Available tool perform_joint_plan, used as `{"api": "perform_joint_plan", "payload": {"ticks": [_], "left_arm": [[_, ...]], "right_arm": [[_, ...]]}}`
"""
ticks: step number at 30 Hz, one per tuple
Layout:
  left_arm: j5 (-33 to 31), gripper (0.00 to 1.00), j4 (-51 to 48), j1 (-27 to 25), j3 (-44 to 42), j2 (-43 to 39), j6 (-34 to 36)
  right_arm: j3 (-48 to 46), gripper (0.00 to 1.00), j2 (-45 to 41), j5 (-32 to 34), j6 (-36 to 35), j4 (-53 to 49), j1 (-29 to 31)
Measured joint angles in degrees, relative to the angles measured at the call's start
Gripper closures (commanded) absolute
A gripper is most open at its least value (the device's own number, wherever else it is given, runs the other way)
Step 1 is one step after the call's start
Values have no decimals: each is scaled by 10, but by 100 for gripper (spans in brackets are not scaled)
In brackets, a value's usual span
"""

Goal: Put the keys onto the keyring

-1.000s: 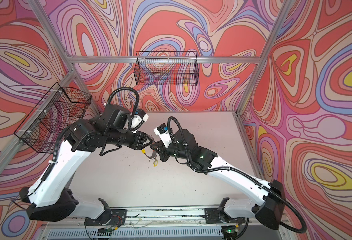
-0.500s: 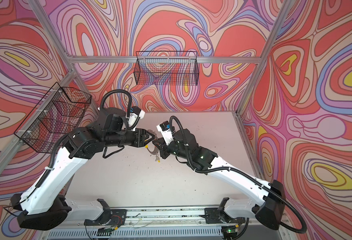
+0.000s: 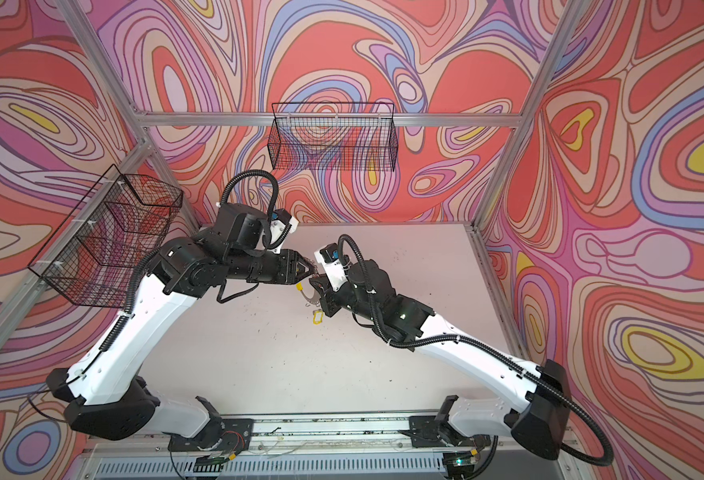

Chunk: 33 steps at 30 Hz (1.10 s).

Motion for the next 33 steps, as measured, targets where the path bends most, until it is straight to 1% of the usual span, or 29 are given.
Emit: {"api": "perform_joint_plan", "payload": {"ticks": [5,10,14,17,23,25,26,27,29,33], "left_arm": [[23,70,-3,3,18,19,1],[30,73,-18,6,35,39,5],[31,90,-26,7,40,49,10],[27,100,-31,10,40,49,14],[25,100,-24,12,29,41,30],[24,100,5,12,-10,16,40],[23,100,26,12,-39,-3,46],[23,100,48,12,-69,-25,51],[22,100,99,12,-139,-78,64],[24,100,201,12,-241,-167,83]], "right_arm": [[0,100,0,6,-9,0,2],[0,100,0,9,-20,0,5],[0,100,0,16,-26,0,5],[0,100,0,19,-28,0,5],[-1,99,0,15,-28,0,5],[-1,73,0,1,-26,-1,5],[-1,62,0,-12,-25,-3,5],[-1,56,0,-24,-23,-3,5],[-1,48,0,-54,-21,-5,7],[-1,44,-7,-93,-5,-7,8]]}}
